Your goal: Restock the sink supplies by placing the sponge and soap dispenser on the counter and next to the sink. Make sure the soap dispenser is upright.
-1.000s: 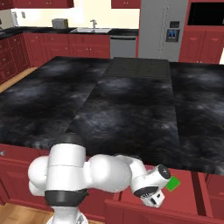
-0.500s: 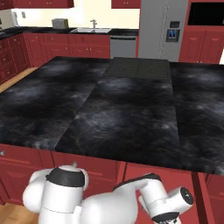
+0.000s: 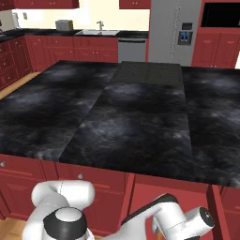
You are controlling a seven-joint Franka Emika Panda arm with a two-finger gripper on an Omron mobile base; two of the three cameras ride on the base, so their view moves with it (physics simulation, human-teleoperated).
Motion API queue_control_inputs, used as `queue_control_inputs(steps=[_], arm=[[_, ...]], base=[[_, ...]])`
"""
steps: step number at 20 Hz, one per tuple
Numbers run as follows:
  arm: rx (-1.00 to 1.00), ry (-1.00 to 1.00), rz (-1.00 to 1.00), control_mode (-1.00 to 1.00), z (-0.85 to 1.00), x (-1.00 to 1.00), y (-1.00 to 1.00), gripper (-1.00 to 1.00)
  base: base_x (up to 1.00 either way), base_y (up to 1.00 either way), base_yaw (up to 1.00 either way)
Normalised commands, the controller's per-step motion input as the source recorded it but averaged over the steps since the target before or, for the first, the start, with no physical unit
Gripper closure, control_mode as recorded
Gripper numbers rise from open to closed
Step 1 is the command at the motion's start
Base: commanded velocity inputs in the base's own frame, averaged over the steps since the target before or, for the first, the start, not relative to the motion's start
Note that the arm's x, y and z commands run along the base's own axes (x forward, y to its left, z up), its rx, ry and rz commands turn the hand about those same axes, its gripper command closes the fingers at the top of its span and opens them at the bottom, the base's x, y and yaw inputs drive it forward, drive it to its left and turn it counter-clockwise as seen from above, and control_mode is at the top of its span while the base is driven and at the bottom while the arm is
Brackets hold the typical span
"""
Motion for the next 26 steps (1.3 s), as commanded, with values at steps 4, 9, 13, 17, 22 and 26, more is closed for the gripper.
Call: queue_control_inputs(steps=[4, 9, 13, 17, 22, 26], arm=[[-0.09, 0.00, 0.07, -1.00, 0.00, 0.51, 0.06, -1.00], [-0.12, 0.00, 0.07, -1.00, 0.00, 0.18, 0.03, -1.00], [-0.08, 0.02, 0.04, -1.00, -0.01, 0.02, -0.04, -1.00], [-0.05, 0.05, 0.07, -1.00, -0.25, 0.28, 0.00, -1.00], [-0.01, 0.00, 0.10, -1.00, -0.19, 0.17, 0.00, -1.00], [-0.02, 0.00, 0.11, -1.00, -0.08, -0.01, -0.11, -1.00]], base=[[0.00, 0.00, 0.00], [0.00, 0.00, 0.00], [0.00, 0.00, 0.00], [0.00, 0.00, 0.00], [0.00, 0.00, 0.00], [0.00, 0.00, 0.00]])
